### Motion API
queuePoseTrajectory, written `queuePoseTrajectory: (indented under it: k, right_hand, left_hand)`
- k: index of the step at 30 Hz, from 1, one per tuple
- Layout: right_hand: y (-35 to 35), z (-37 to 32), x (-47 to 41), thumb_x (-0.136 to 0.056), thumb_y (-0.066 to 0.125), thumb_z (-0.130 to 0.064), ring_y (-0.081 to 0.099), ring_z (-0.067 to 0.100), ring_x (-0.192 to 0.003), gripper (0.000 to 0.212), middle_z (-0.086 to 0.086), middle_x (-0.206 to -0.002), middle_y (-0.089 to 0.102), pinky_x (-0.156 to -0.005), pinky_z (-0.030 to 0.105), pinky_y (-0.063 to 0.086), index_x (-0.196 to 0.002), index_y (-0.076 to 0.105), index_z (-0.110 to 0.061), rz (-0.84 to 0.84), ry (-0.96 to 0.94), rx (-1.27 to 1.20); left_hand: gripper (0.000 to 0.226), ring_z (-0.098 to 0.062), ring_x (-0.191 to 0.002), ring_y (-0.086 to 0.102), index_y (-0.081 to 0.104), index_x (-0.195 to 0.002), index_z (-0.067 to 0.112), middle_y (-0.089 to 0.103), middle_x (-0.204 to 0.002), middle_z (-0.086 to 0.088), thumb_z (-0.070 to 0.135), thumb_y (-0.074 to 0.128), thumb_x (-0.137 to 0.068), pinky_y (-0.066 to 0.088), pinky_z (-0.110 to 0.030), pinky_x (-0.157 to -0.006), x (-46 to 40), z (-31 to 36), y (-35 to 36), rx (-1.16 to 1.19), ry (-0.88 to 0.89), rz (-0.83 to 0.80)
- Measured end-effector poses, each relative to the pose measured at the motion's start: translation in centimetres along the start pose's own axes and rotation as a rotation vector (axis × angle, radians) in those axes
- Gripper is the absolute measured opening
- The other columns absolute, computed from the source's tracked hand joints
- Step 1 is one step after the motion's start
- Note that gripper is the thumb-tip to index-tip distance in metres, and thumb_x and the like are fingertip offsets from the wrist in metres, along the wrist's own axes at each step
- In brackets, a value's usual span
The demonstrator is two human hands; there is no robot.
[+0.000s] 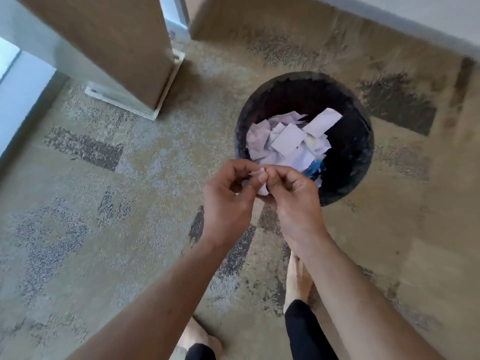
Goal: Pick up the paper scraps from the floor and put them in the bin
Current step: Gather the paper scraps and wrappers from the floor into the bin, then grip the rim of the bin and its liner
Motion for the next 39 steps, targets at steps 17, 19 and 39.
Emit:
queuePoseTrajectory:
  k: [17, 19, 39]
  right_hand:
    - [-13.7, -5.2, -4.9, -0.09, 0.066, -0.021, 0.05, 0.02, -0.122, 0.045, 0.002, -0.128, 0.052, -0.102, 0.022, 0.036, -0.132, 0.052, -0.015, 0.458, -0.129, 0.763]
    - [-14.3, -5.3, -5.7, -0.09, 0.067, -0.019, 0.051, 0.02, -0.123, 0.05, 0.004, -0.132, 0.052, -0.102, 0.021, 0.035, -0.136, 0.049, -0.013, 0.474, 0.003, 0.694]
    - [-18.7, -16.7, -8.8, -0.09, 0.066, -0.005, 0.063, 0.014, -0.093, 0.04, -0.016, -0.083, 0.057, -0.077, 0.023, 0.048, -0.129, 0.058, -0.006, 0.331, 0.107, 0.422]
  left_hand:
    - [0.047, -0.028, -0.118, 0.052, 0.046, -0.134, 0.022, 0.055, -0.127, -0.005, 0.022, 0.064, -0.091, 0.045, -0.044, -0.1, -5.2, 0.1, 5.6, -0.592, -0.343, 0.287]
    - [0.046, -0.031, -0.107, 0.06, 0.045, -0.135, 0.022, 0.064, -0.116, -0.006, 0.019, 0.061, -0.093, 0.052, -0.048, -0.093, -5.4, 0.0, 5.9, -0.514, -0.425, 0.284]
    - [0.029, -0.024, -0.09, 0.065, 0.058, -0.116, 0.021, 0.061, -0.094, 0.012, 0.01, 0.066, -0.09, 0.059, -0.049, -0.079, -10.6, 10.2, 9.6, -0.473, -0.48, 0.255]
Point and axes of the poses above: each hand's wrist, its own x-axis away from the middle knuckle, its own y-axis out of the palm, z = x × y, the point moved 1 cm from there along -x, towards the middle knuckle
